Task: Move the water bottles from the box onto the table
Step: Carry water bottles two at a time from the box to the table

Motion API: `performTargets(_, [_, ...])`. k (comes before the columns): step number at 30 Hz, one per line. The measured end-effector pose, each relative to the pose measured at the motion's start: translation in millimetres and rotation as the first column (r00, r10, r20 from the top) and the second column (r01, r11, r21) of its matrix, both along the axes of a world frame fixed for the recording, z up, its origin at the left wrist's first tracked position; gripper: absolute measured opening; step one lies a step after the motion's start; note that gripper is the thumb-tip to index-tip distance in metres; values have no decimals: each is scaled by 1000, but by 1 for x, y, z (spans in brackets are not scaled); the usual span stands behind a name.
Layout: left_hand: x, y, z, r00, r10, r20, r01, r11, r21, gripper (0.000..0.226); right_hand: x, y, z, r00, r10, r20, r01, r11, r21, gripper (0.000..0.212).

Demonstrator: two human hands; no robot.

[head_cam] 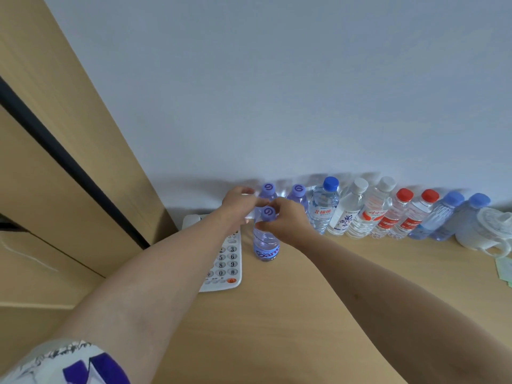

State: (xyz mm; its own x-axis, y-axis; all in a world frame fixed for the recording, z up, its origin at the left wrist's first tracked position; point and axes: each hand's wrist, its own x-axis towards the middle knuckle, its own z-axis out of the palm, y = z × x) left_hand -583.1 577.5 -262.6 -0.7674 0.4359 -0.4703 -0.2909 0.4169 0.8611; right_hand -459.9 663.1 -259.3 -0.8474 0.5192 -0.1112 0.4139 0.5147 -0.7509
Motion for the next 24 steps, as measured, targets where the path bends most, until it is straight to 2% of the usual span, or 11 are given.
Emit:
performTargets(7, [-6, -27, -8, 990, 33, -140, -39, 999, -37, 45, 7, -6, -6, 995, -95, -36, 92, 992, -82, 35])
performTargets(10, [-5, -33, 3, 972, 18, -233, -34, 997, -66, 46, 7, -11, -2, 996, -90, -24, 88, 994, -64, 37])
performTargets(12, [-4, -34, 12, 955, -26, -295, -3, 995, -98, 46, 7, -9, 1, 997, -74, -1, 74, 997, -30, 45])
performTargets(15, [-1, -35, 27, 922, -107, -373, 66, 991, -119, 46, 13, -9, 13, 996, -83, 14, 84, 996, -38, 69])
performTargets(18, [3, -35, 43, 849, -209, -486, 136, 974, -182, 46, 21, -10, 26, 995, -100, 23, 99, 995, 32, 72])
performTargets(22, [16, -33, 58, 692, -372, -618, 215, 924, -315, 49, 40, -12, 43, 988, -146, 50, 137, 980, 147, 69])
performTargets(24, [25, -31, 61, 636, -425, -645, 250, 903, -349, 50, 53, -15, 49, 983, -157, 91, 132, 963, 236, 47])
